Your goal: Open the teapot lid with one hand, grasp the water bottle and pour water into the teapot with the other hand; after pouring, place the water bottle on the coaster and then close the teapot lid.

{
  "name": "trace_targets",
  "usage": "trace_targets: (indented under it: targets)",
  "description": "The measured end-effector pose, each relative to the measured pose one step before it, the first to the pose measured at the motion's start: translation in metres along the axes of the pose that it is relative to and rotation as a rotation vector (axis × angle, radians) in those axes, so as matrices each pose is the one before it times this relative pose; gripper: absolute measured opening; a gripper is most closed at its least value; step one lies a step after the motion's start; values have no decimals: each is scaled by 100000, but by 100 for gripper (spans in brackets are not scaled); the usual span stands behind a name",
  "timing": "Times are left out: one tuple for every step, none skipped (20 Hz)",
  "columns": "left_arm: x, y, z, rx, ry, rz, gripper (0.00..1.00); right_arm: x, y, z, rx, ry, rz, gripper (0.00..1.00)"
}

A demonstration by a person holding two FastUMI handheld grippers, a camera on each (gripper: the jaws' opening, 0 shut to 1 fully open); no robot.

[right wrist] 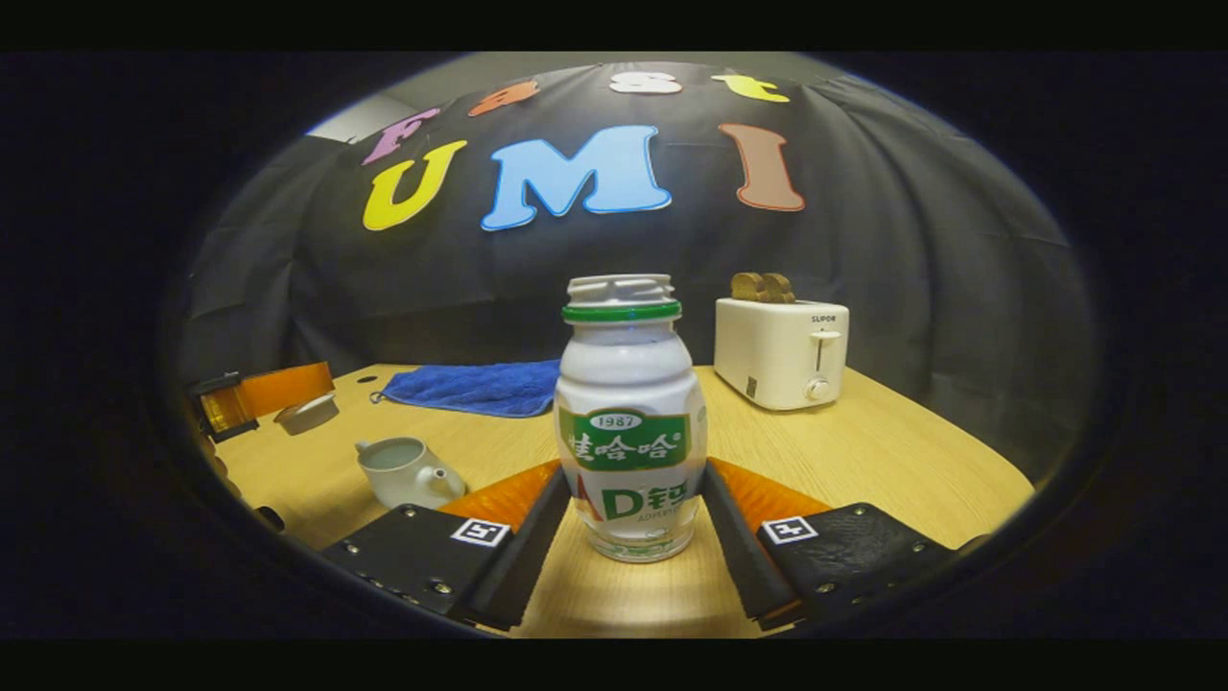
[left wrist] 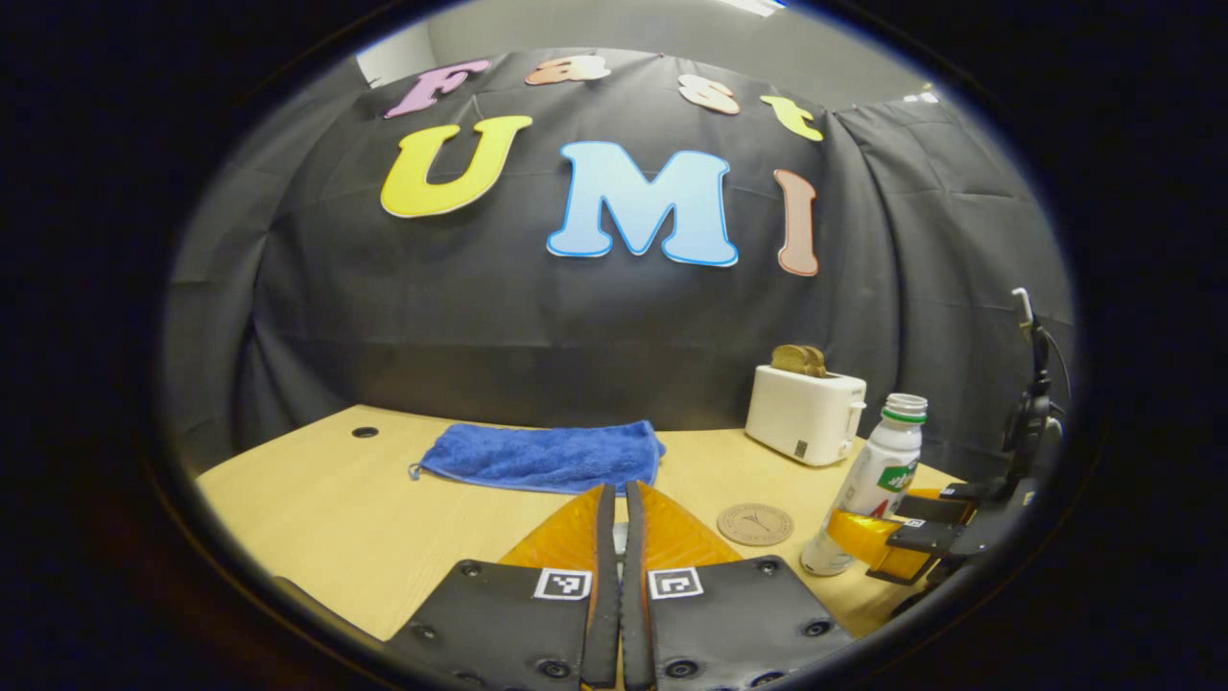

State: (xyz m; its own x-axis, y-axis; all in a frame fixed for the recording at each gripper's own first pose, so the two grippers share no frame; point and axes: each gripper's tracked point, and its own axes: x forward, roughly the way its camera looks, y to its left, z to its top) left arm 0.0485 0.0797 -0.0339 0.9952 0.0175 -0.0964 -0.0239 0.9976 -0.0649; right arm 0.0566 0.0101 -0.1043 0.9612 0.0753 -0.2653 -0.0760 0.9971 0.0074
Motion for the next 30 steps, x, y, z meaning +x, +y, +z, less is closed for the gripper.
trace_targets:
  targets:
    - [-60,141,-78,-239,165,46,12,-21,19,-53,-71,-61,52,81]
    - [-99,98,-12,-275,133,14,12,3,-19,-3,288,-43,68,81]
    - [38,147,-85,-204,13,101,12,-12,-8,31,279,-134,91,81]
    - [-61,97,-52,-133,86,87,12,35,-32,35,95,25,-194,81]
    - [-89,65,-106,-109,93,46,8,-18,-2,-20,-64,-121,-244,81]
    - [-88,150,10,-182,144,-39,8,-39,3,19,-698,143,-149,78]
    - [-135,131,-48,-180,58,16,8,-6,-35,14,-1282,-46,-149,78]
    - [-27,25,35,-103,39,36,12,-22,-60,65,-1585,144,-269,78]
    - [-33,116,-182,-100,146,-31,8,52,-53,-43,-1714,87,-239,78]
    - [-72,130,24,-183,-29,-33,12,9,98,169,-2495,-27,-269,78]
    - [-102,119,21,-64,-101,-4,12,28,92,148,-3298,-169,-805,78]
    - [-184,236,143,-100,-169,277,12,-35,46,188,-3615,-307,-621,78]
    - [-121,193,-45,-159,-156,166,12,32,50,109,-3825,-249,-666,78]
    - [1,235,59,-351,-77,62,8,48,73,255,-3942,-447,-585,78]
    - [-99,186,-30,-238,89,85,8,43,24,113,-4186,-394,-901,78]
    - [-44,182,21,-93,5,149,12,77,-115,196,-4541,-392,-1282,78]
    - [-79,300,-65,-83,-36,247,12,108,-189,240,-4759,-881,-1544,78]
    - [-39,280,14,-69,124,206,12,94,-158,419,-4598,-746,-1469,78]
    - [-149,302,-113,-58,81,276,8,149,-162,212,-4444,-765,-1290,78]
    - [-52,349,17,-34,81,313,12,90,-118,351,-4436,-611,-1061,78]
    - [-28,276,-139,-102,105,314,8,139,-59,263,-4507,-630,-1017,78]
    - [-95,324,-17,-160,74,347,12,102,-30,307,-4905,-564,-978,78]
    - [-59,322,-12,-122,51,326,12,92,-20,312,-4589,-658,-517,78]
    - [-119,281,2,-68,142,229,12,94,163,336,-3782,-782,-89,78]
    - [-118,245,-156,-131,94,233,12,25,135,96,-3597,-103,-134,78]
    - [-84,269,-10,-112,62,264,8,72,87,203,-3416,-518,-150,78]
    - [-39,241,-156,-18,63,272,12,87,118,221,-3622,-343,-160,78]
    - [-59,266,34,-9,38,333,12,60,-20,214,-3772,-283,-470,78]
    - [-171,299,-112,-14,106,249,12,26,-20,268,-3612,-466,-656,78]
    - [-100,266,28,-81,5,291,8,4,-40,248,-3441,-382,-470,78]
